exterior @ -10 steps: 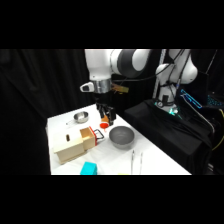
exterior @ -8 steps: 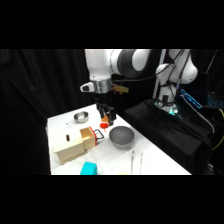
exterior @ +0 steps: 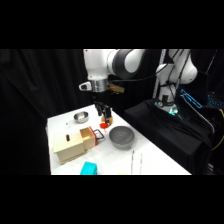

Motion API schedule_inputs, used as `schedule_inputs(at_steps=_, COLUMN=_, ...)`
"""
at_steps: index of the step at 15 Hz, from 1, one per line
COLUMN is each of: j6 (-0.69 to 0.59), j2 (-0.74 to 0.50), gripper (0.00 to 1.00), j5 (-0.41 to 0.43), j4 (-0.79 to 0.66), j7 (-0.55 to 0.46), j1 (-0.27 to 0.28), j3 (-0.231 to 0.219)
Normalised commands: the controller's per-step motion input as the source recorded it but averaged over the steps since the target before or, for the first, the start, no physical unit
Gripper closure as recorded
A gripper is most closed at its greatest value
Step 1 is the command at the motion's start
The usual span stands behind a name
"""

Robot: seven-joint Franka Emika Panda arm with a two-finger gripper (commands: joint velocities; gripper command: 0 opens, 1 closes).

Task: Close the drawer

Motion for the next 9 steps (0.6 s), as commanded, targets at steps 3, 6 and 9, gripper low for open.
schedule_inputs(at_steps=3, j6=0.36, j2=-0.11, gripper=0.0, j5=0.031, j4=-0.24, j7=-0.06, j1=-0.041, j3=-0.002)
schedule_inputs(at_steps=6, j6=0.41, j2=-0.02, gripper=0.0, j5=0.049, j4=-0.23, j7=-0.09, j1=-0.03, j3=0.011)
schedule_inputs(at_steps=9, j6=0.42, j2=0.06, gripper=0.0, j5=0.052, j4=-0.18, j7=-0.13, j1=-0.05, j3=0.008)
